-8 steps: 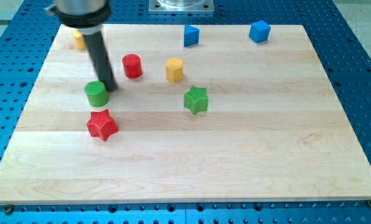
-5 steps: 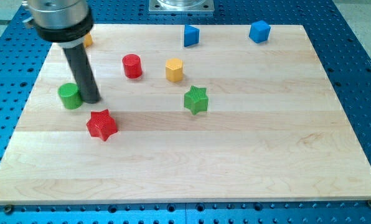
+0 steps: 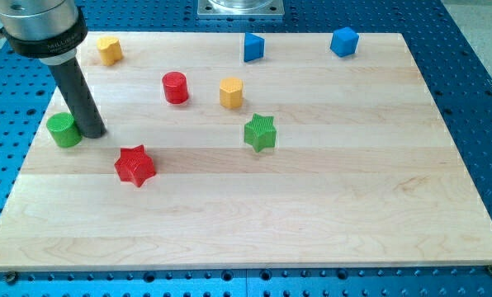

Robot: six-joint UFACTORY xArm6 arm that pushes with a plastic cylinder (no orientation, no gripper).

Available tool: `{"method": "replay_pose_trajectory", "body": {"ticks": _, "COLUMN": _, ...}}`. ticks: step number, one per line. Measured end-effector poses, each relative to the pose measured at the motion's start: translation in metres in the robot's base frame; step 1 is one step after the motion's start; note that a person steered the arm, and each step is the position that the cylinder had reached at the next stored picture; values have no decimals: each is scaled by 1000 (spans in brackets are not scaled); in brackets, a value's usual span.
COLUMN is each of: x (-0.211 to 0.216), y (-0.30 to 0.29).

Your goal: Slide the yellow hexagon diagonally top right to the green star

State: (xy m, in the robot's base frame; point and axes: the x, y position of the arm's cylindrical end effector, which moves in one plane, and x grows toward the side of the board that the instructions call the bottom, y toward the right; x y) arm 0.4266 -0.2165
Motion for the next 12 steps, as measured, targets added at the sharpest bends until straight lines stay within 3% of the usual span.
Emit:
{"method": "replay_pose_trajectory", "body": {"ticks": 4, "x": 3, "y": 62}}
{"method": "replay_pose_trajectory", "body": {"ticks": 7, "x": -72, "y": 182}}
{"method": "replay_pose_trajectory", "body": {"ticks": 8, "x": -76, "y": 252}}
{"method": "replay_pose_trajectory", "body": {"ticks": 9, "x": -79, "y": 280}}
{"method": "replay_pose_trajectory", "body": {"ticks": 12, "x": -64, "y": 280}}
